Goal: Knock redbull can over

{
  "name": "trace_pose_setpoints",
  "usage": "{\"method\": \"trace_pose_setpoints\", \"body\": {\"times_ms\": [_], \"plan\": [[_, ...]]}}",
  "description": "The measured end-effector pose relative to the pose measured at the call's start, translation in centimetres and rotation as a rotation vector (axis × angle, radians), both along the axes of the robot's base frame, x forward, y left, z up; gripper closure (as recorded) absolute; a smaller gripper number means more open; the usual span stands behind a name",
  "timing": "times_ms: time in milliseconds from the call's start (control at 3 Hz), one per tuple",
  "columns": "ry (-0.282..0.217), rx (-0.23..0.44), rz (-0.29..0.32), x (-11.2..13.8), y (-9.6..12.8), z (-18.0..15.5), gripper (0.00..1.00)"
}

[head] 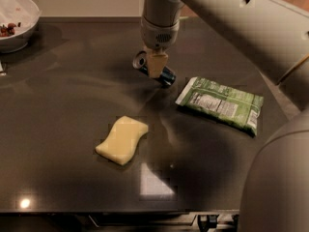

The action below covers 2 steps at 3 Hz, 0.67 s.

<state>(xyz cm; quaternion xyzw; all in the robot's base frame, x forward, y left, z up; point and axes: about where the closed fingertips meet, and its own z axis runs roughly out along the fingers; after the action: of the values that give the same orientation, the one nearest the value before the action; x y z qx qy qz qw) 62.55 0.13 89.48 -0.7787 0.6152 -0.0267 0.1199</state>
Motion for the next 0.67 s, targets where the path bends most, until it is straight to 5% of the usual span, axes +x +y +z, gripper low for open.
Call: {"method": "trace_pose_setpoints", "body": {"times_ms": [333,667], "plan": [[0.019,-0.041,0.036,-0.1,0.1,-1.1,0.13],[0.055,-0.077,0.090,-0.6,0.0,-2.7,0.00]]}}
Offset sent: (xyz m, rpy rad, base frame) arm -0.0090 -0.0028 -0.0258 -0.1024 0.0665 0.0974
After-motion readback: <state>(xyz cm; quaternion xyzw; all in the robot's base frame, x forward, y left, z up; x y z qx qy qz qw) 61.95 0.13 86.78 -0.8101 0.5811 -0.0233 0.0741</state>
